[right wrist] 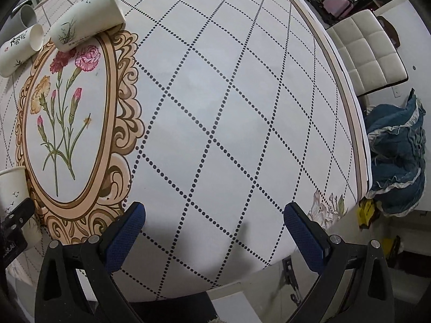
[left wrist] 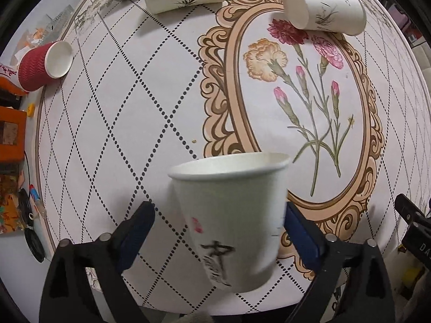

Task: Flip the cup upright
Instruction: 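Lift the white cup with the left gripper and rotate it open end up, then close the right gripper on the white cup while the left gripper releases it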

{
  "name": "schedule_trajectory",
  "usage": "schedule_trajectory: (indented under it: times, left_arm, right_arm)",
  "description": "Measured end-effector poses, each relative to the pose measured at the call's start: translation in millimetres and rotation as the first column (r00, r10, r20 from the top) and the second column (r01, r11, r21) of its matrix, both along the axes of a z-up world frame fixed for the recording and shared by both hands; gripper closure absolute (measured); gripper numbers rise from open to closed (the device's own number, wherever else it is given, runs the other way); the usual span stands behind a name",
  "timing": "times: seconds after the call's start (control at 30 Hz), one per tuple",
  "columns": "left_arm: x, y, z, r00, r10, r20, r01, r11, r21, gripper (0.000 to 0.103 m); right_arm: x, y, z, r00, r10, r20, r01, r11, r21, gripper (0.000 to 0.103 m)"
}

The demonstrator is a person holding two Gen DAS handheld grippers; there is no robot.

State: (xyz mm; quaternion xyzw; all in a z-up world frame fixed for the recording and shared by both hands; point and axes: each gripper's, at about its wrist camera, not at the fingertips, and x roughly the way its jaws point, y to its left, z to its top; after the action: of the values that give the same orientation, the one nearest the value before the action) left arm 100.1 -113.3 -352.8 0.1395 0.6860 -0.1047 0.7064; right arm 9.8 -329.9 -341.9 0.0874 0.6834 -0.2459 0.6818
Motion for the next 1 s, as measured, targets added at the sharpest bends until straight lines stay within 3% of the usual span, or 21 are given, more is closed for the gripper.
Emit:
schedule_trajectory:
  times: [0.17,0.47,1.0]
  left_arm:
    - [11,17,-3,1.000,0.005,0.001,-0.005,1.000,0.008,0.003]
    - [9,12,6,1.000,0.013,0.004,-0.013,1.000,-0.002,0.003]
    - [-15,26,75,0.995,0.050,0.082,-0.047,0.998,-0.033,0.003]
  right_arm:
    - [4,1,0,1.000,0.004,0.004,-0.004,1.000,0.002,0.000]
    - [5,1,-3,1.000,0.007,0.008,-0.007,1.000,-0.003,0.000]
    - [10,17,31,0.996,0.037,0.076,-0.037,0.999,-0.003,0.000]
